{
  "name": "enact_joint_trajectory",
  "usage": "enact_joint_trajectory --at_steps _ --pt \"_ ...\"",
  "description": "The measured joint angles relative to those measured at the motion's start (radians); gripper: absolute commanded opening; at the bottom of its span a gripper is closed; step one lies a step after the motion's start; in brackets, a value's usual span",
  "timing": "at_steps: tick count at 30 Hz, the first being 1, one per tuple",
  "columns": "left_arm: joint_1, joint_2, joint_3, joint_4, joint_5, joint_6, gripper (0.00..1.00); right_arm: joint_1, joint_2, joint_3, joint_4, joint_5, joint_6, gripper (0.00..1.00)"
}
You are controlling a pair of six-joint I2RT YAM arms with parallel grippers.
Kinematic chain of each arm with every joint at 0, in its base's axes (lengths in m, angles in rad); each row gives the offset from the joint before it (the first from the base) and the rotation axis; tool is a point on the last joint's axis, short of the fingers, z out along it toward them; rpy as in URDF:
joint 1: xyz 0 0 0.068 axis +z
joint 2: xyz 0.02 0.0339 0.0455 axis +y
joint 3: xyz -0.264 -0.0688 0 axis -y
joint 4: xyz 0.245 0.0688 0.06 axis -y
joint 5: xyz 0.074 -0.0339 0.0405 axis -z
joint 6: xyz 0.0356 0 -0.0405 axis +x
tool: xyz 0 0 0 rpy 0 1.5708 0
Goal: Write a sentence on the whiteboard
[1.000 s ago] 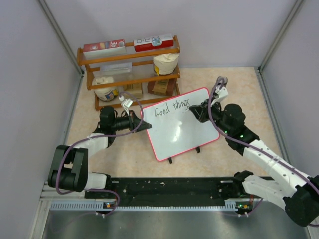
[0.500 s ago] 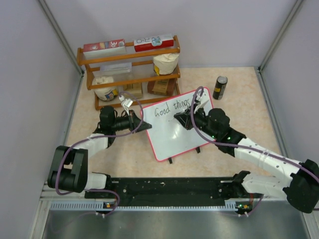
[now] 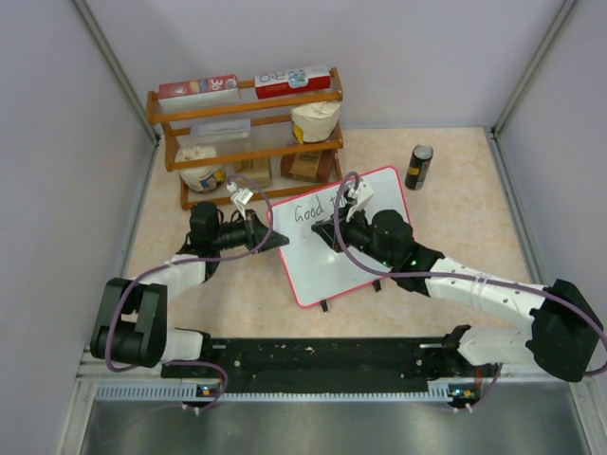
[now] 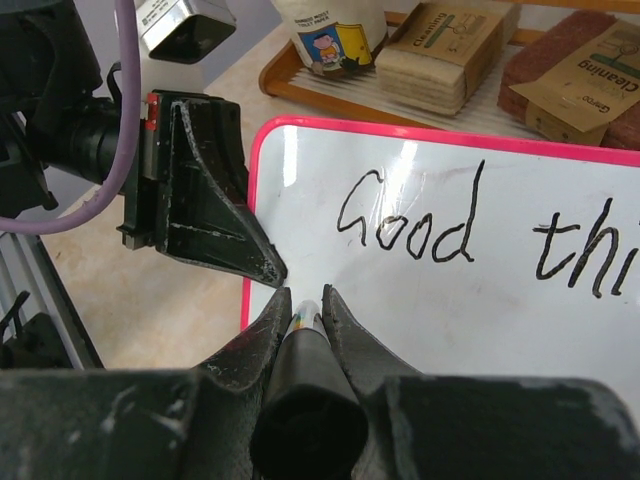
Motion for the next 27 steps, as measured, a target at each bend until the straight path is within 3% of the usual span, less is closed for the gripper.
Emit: enact_joint_trajectory --at_steps 27 --pt "-0.001 -0.002 0.0 -0.002 -0.003 0.004 0.0 0.003 0.084 0.035 0.014 0.094 -0.018 0.0"
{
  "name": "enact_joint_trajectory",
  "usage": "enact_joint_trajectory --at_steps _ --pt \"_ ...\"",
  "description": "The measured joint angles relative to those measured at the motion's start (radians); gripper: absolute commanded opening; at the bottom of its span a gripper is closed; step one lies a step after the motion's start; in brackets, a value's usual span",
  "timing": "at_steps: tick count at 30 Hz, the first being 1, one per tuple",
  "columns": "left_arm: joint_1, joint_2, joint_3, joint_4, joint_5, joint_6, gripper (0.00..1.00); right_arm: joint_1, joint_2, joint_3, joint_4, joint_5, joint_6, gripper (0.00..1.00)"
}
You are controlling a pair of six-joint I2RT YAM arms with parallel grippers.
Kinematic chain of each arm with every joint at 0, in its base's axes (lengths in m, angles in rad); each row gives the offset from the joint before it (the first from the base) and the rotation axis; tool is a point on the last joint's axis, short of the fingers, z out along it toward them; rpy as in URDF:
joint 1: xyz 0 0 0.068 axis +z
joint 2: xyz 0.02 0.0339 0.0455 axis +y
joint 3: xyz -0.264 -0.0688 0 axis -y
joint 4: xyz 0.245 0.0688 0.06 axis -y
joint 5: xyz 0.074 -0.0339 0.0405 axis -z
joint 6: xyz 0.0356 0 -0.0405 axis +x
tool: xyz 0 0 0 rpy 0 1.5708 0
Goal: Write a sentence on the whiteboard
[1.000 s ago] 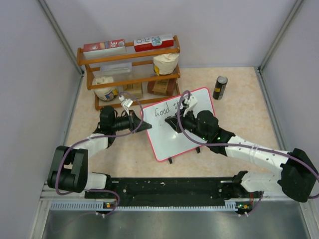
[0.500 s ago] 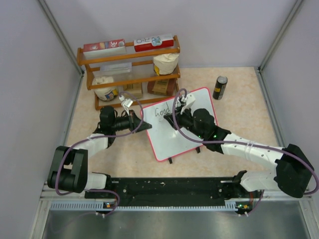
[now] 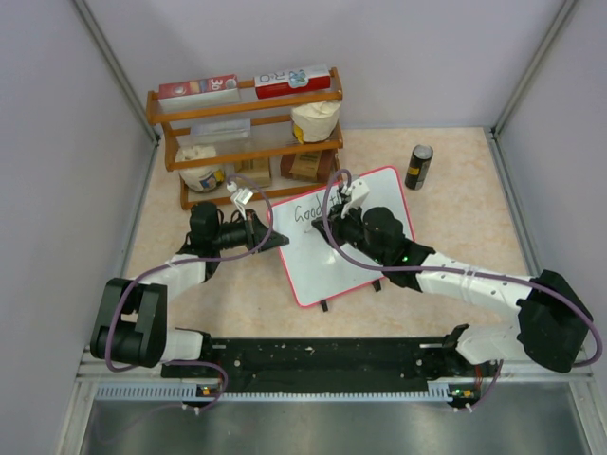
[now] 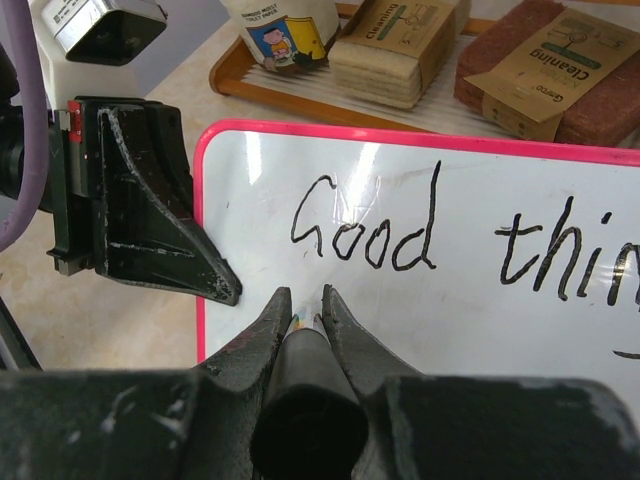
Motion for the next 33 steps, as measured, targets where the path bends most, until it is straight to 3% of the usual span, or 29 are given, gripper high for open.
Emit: enact_joint_trajectory --at_steps 33 --pt "0.0 0.0 0.0 -0.003 -0.003 0.0 0.0 0.004 -0.027 -0.05 -0.011 -0.034 -0.018 0.0"
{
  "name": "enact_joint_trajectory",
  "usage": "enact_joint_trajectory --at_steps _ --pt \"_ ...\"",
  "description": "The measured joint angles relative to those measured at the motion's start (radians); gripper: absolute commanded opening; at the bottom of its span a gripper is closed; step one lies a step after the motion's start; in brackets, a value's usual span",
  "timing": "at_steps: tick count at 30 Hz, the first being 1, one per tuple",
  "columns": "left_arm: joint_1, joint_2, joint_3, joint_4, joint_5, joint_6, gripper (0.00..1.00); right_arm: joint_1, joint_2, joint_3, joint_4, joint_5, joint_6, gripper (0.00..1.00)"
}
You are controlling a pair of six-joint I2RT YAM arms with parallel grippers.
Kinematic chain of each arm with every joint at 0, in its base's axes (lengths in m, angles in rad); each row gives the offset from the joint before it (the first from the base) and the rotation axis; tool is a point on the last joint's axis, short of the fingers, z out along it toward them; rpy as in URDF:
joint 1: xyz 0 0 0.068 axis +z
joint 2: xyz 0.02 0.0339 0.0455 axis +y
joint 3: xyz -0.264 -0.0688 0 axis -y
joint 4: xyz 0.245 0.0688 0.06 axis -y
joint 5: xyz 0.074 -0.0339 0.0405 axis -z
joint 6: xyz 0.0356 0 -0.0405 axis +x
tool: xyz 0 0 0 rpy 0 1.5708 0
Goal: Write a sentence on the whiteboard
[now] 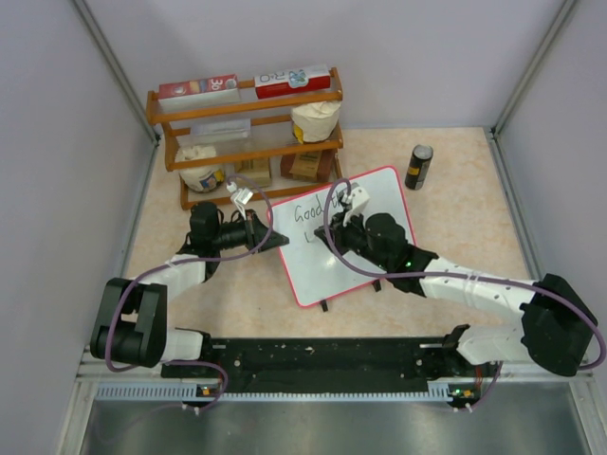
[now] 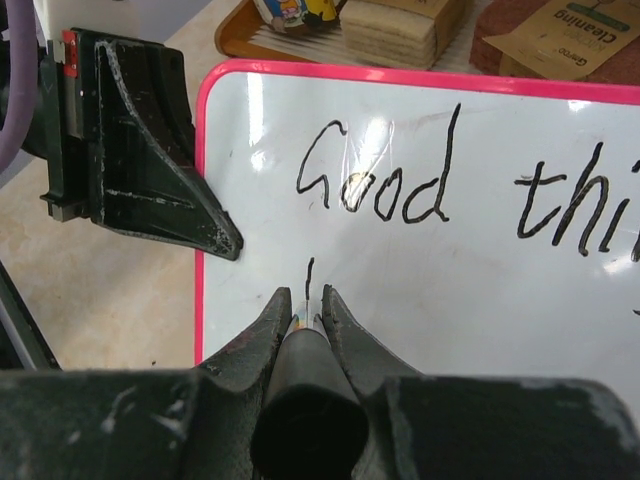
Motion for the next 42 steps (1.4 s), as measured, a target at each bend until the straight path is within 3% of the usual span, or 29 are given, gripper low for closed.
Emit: enact_joint_trajectory --at_steps 42 --pt "0.0 0.0 0.0 0.0 0.001 0.0 0.0 0.001 -0.027 0.003 -0.019 0.032 0.01 0.0"
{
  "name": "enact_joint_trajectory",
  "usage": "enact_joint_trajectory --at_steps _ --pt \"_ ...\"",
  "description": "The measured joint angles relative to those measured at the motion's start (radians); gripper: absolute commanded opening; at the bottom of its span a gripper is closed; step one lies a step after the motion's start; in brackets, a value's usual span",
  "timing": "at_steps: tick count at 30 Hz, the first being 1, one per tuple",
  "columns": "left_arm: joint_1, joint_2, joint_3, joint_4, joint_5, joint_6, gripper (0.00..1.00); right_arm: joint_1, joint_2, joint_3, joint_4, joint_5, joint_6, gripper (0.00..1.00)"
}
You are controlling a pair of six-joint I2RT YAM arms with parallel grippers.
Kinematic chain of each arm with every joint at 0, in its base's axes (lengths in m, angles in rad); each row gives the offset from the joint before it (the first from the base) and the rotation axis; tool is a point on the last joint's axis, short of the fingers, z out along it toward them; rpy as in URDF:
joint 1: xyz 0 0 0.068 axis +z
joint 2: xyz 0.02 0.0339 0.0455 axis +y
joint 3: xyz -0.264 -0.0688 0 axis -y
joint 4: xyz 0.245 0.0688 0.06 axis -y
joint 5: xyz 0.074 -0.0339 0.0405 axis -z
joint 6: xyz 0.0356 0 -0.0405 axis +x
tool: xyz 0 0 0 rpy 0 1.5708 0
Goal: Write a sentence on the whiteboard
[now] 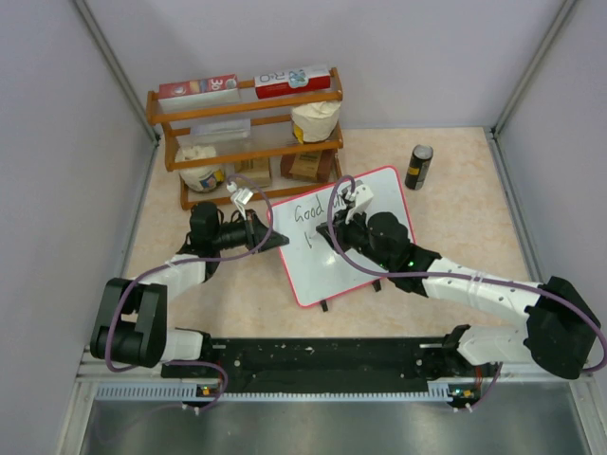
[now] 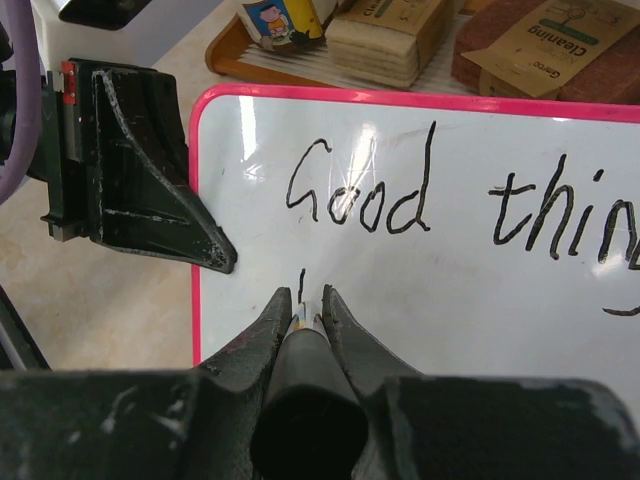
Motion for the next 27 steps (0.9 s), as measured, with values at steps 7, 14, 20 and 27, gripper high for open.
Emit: enact_joint_trajectory --at_steps 7,14,20,27 --pt "-0.001 -0.001 0.0 0.0 0.0 0.0 0.0 0.0 0.0 0.0 0.0 -0.016 -0.001 0.0" --pt "-0.001 -0.001 0.0 0.0 0.0 0.0 0.0 0.0 0.0 -0.002 -0.009 -0.036 -0.003 0.0" --pt "-0.001 -0.001 0.0 0.0 0.0 0.0 0.0 0.0 0.001 -0.003 -0.017 -0.035 -0.003 0.0" --pt "-0.001 -0.001 0.0 -0.002 -0.002 0.0 0.0 0.0 0.024 -0.003 -0.011 -0.038 -0.001 0.0"
